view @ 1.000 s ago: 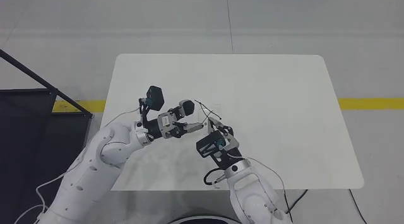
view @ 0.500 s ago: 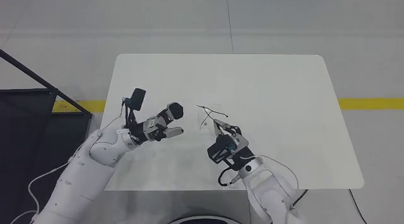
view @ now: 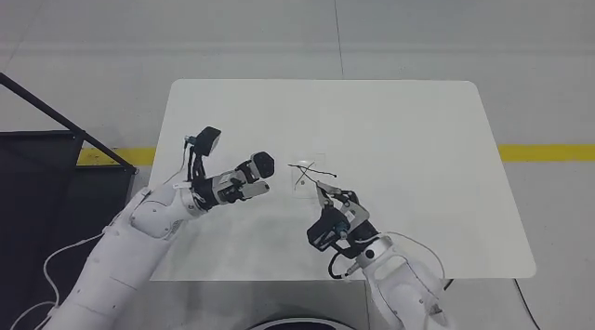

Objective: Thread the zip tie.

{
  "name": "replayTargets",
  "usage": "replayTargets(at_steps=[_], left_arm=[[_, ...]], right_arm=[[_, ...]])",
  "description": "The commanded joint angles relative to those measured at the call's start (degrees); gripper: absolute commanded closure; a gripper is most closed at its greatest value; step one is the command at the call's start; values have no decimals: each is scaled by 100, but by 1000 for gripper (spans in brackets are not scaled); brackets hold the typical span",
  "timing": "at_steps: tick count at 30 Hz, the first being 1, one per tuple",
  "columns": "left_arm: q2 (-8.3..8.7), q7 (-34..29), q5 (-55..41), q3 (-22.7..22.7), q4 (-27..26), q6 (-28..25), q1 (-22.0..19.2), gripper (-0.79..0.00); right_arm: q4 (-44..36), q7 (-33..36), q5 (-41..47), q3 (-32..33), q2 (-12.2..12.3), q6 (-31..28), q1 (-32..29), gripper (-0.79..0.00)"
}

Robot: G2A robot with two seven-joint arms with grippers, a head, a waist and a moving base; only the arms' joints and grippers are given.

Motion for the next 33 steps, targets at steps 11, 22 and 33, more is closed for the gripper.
replayTargets(at_steps=[11, 22, 33], left_arm=[[-12, -1498, -2178, 374, 136, 790, -363, -785], [-48, -2645, -3025, 464, 475, 1079, -610, -332], [-112, -2714, -2982, 557, 534, 1148, -695, -252]], right_arm=[[158, -802, -1091, -164, 71, 673, -179, 0], [129, -753, -1174, -115, 107, 633, -224, 0], [77, -612, -1250, -183, 121, 600, -216, 0]])
